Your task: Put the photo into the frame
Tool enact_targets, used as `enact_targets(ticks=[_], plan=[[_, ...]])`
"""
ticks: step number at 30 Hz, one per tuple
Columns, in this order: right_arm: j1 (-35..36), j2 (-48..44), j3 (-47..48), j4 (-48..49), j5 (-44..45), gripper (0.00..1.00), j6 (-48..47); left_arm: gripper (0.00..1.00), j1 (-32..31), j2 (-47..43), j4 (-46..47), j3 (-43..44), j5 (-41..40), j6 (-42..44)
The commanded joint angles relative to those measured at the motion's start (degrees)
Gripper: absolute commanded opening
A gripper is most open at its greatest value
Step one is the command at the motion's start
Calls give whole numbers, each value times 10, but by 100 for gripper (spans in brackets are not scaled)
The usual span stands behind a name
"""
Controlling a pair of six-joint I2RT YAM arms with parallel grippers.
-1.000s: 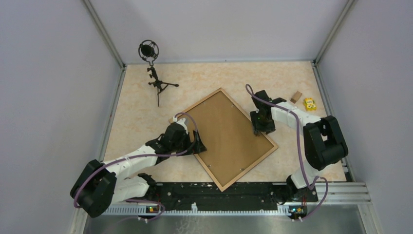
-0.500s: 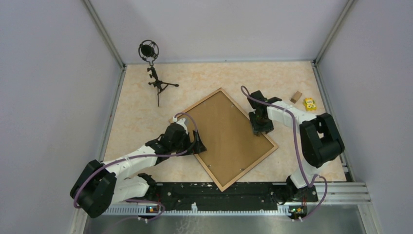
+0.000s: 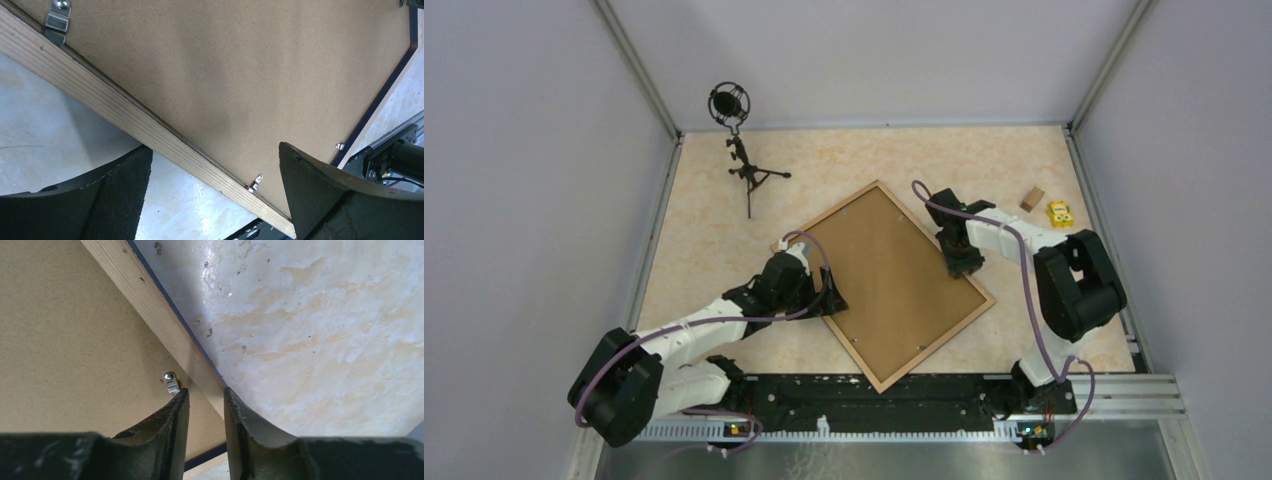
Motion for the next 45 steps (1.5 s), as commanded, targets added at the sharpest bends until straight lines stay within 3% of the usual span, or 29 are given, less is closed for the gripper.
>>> enact_targets(ticks=[1,12,32,45], plan=[[9,32,0,29,19,27,15,98,2,-6,24,-9,1,2],[14,-12,7,9,-26,43,11,98,2,-8,23,-7,2,3],[14,-32,35,-30,-29,48,13,98,3,2,25,-5,12,6],[14,33,32,-4,9,45,2,98,4,-14,17,-11,4,7]])
